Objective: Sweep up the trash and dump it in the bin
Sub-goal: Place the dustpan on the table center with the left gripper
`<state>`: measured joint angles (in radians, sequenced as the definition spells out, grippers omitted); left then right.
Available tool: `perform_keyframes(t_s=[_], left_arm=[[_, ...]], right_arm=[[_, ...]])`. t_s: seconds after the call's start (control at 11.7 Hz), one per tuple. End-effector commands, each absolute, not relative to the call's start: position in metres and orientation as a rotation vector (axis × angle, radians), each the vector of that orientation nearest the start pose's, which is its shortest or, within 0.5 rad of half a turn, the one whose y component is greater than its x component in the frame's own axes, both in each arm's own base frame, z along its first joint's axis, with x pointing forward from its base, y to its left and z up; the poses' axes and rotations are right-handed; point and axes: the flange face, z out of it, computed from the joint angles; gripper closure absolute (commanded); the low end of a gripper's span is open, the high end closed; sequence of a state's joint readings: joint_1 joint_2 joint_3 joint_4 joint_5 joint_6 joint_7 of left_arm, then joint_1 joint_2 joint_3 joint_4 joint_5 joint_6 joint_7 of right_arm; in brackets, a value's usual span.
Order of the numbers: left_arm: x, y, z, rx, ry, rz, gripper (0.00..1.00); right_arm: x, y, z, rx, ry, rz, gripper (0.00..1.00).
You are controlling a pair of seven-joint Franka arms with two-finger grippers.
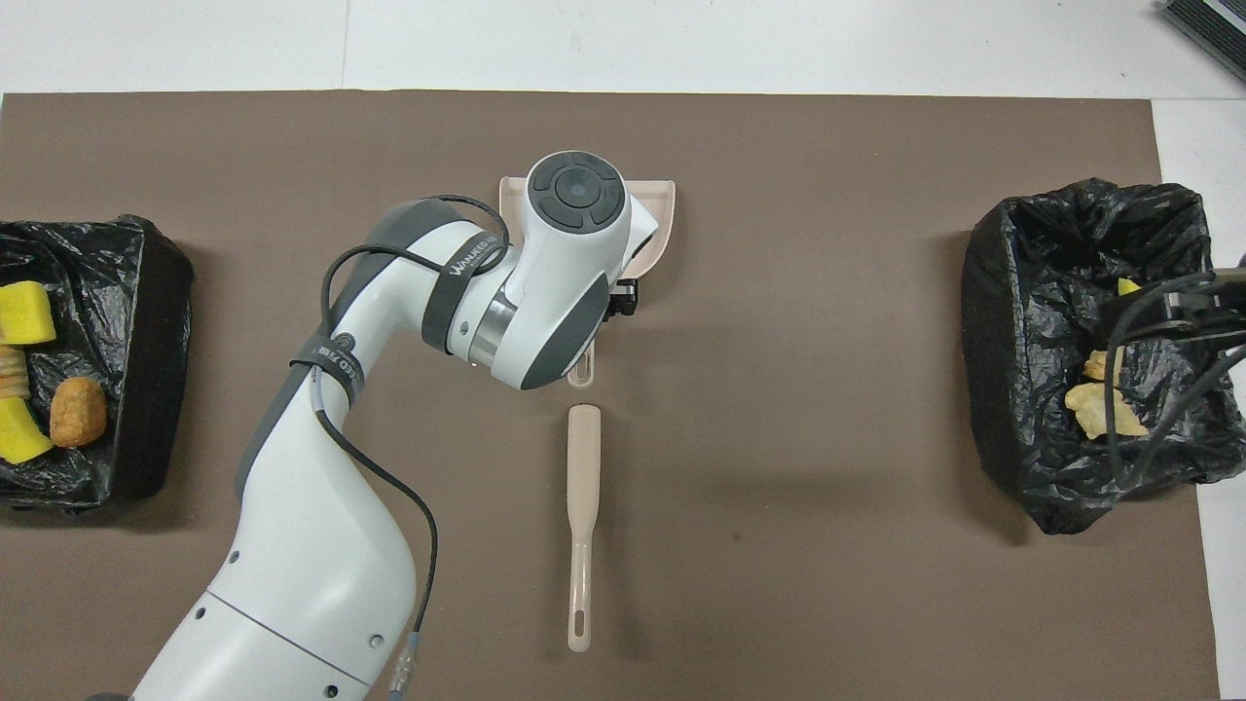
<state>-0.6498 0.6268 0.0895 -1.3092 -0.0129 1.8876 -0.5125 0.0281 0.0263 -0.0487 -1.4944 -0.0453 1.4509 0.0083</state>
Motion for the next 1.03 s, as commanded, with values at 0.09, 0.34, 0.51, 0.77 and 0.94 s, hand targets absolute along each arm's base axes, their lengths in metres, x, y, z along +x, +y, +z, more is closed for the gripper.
perform_keyframes(t_s=[0.09,0.34,0.51,0.77,0.94], left_arm=[[0.581,-0.313,0.440,-3.134,0.122,-0.083,0.00],[0.563,-0.235,0.492,-3.164,0.178,-0.166,0.00],[0.555,-0.181,0.535,-3.154,0.295,-0.157,0.00],[0.548,-0.122,0.598,-3.154,0.328,-0.199,0.00],[0.543,-0.090,0.645,-3.126,0.428,-0.149,0.00]], right_arm=[[0.544,-0.017,0.637,-3.163,0.030,0.107,0.00],[0.544,-0.017,0.637,-3.163,0.030,0.107,0.00],[0.544,-0.017,0.637,-3.163,0.030,0.107,0.00],[0.544,-0.017,0.637,-3.163,0.030,0.107,0.00],[0.544,-0.017,0.637,-3.163,0.030,0.107,0.00]])
